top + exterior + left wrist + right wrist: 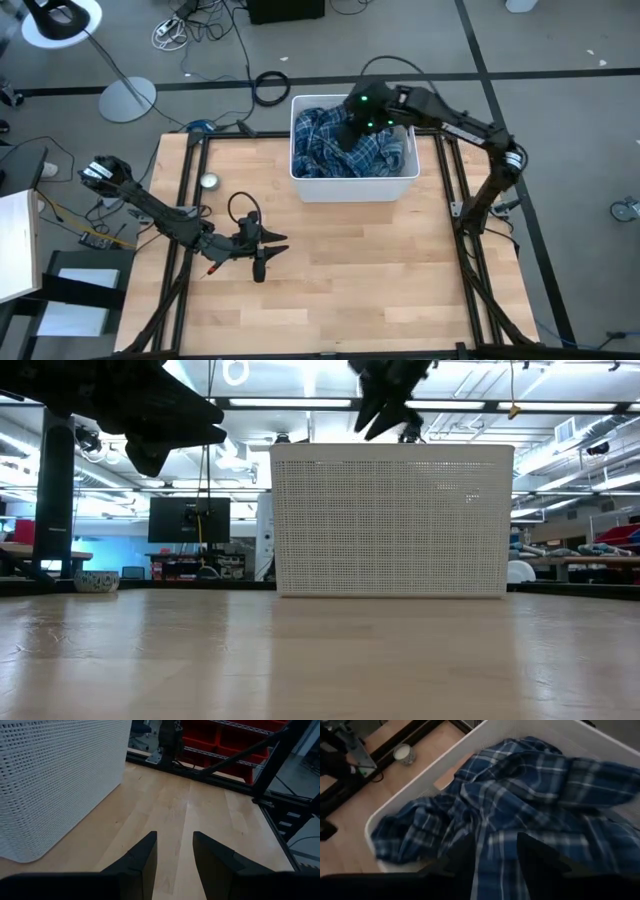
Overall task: Sort clothes
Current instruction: Return to Home Position
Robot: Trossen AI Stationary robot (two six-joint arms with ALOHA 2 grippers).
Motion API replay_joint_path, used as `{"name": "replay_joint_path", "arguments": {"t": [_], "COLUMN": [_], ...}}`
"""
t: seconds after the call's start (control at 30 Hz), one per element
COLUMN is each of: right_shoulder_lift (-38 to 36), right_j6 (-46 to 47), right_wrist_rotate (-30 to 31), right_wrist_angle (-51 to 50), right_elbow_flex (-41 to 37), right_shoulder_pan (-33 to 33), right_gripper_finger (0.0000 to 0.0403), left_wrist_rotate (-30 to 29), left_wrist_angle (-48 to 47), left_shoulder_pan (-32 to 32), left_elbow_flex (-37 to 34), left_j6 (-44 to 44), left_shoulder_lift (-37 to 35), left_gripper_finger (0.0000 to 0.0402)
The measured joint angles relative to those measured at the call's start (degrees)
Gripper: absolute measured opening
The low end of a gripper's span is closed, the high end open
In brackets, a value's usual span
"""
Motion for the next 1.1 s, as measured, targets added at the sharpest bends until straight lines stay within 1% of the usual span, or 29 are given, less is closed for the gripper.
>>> {"name": "replay_joint_path", "arguments": {"t": [0.13,0.33,0.4,0.5,0.53,0.67,0.77,0.9,1.0,1.1], "right_shoulder_lift": [-3.84,-9.25,-10.94,-13.21,-13.88,-16.61,-20.22,-26.33,-31.93,-38.03], "right_j6": [-0.84,-0.48,-0.48,1.18,2.07,5.06,6.3,5.34,8.4,12.14], "right_wrist_rotate": [0.32,0.31,0.25,0.13,0.13,0.15,1.03,2.41,6.48,9.89], "right_wrist_angle": [-3.73,-11.6,-14.79,-21.92,-24.4,-34.42,-32.62,-27.77,-22.47,-16.67], "right_elbow_flex": [0.0,0.02,0.02,0.02,0.02,-0.01,-2.96,-9.59,-16.9,-25.99], "right_shoulder_pan": [1.31,5.68,7.19,9.67,10.53,14.53,19.13,25.96,31.25,36.19], "right_gripper_finger": [0.0147,0.0147,0.0147,0.0145,0.0144,0.0145,0.0146,0.0146,0.0146,0.0146], "left_wrist_rotate": [0.0,-0.01,0.0,0.2,1.28,10.23,17.1,24.07,26.77,27.69], "left_wrist_angle": [0.0,-0.44,-0.38,-0.69,-0.97,-2.83,-3.69,-4.72,-1.01,6.19], "left_shoulder_pan": [0.0,0.04,0.64,3.16,4.43,10.48,15.41,21.14,24.42,26.96], "left_elbow_flex": [0.0,-0.04,-0.04,-0.04,-0.04,-0.07,-0.07,-0.48,-2.63,-6.53], "left_j6": [0.25,0.48,0.66,0.16,0.09,0.78,3.79,7.76,10.93,13.78], "left_shoulder_lift": [0.0,0.0,0.0,0.0,-0.02,0.0,-0.02,-0.02,-0.02,-0.88], "left_gripper_finger": [0.0131,0.0131,0.0131,0.0131,0.0131,0.0131,0.0131,0.0131,0.0131,0.0131]}}
